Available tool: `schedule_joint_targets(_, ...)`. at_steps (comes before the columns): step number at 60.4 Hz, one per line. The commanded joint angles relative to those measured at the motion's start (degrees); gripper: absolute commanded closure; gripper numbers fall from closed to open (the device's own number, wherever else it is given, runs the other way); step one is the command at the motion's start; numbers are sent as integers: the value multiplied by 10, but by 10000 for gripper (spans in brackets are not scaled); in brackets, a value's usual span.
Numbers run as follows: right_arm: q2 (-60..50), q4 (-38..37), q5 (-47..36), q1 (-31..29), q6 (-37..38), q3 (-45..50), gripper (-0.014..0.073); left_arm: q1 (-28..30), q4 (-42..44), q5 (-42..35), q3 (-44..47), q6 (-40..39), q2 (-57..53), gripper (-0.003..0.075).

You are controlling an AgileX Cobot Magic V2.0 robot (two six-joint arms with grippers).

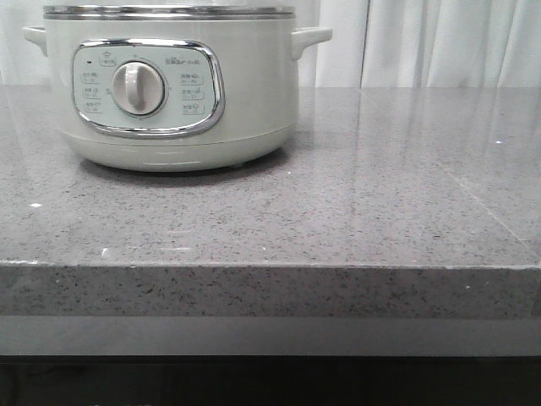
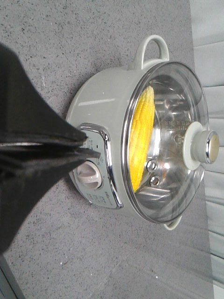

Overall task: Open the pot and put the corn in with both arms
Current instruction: 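Release the lid knob and raise the left gripper away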

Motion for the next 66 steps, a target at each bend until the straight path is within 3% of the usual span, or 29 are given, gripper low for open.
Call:
schedule_joint_targets(1, -1, 7, -41, -4, -2, -15, 661, 1, -6, -44, -14, -1, -2, 741)
schedule_joint_targets(31, -1, 7, -39, -4, -2, -15, 661, 16, -14, -53, 2, -1, -11, 741)
schedule_joint_targets(46, -1, 7, -39, -4, -2, -15, 661, 122, -16, -202, 143, -1, -127, 741)
schedule_joint_targets(66, -1, 7, -39, -4, -2, -15, 661, 264, -17, -244, 309, -1, -297, 741)
